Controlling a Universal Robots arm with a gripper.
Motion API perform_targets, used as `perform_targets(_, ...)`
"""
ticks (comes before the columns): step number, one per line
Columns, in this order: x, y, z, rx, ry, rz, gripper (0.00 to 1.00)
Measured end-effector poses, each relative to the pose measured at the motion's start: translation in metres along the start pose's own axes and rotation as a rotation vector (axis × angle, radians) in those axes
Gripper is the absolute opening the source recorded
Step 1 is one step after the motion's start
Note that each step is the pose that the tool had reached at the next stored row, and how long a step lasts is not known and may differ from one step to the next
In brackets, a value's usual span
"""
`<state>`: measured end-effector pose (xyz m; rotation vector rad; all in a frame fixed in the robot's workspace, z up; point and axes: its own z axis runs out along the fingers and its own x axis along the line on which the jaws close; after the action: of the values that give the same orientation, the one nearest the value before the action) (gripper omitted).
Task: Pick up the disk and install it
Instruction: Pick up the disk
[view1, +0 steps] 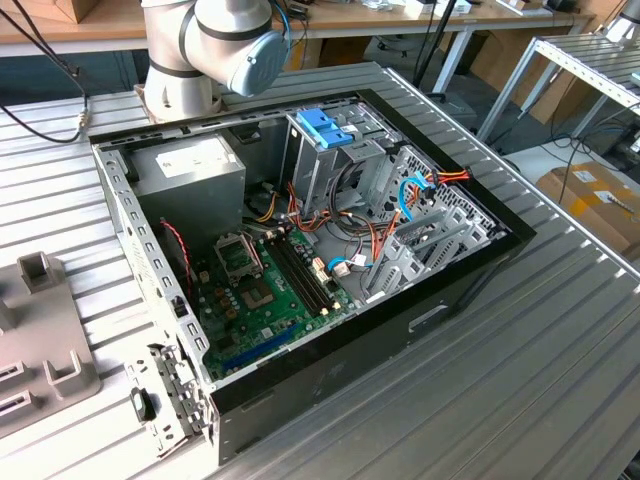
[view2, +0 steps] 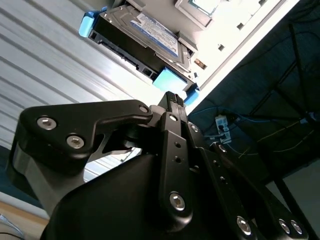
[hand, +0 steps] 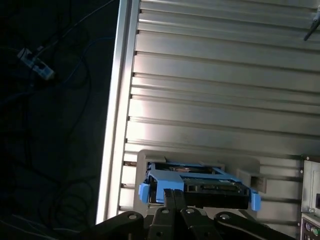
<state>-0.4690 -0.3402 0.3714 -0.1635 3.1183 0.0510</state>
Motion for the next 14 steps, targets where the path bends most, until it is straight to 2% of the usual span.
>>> perform_targets(11,0.0000,0.0000,0.0001,0.0025,0.0024,-0.065,0.11)
perform_targets(14,0.0000,0.0000,0.0001,0.0023,0.0025,-0.070,0.11)
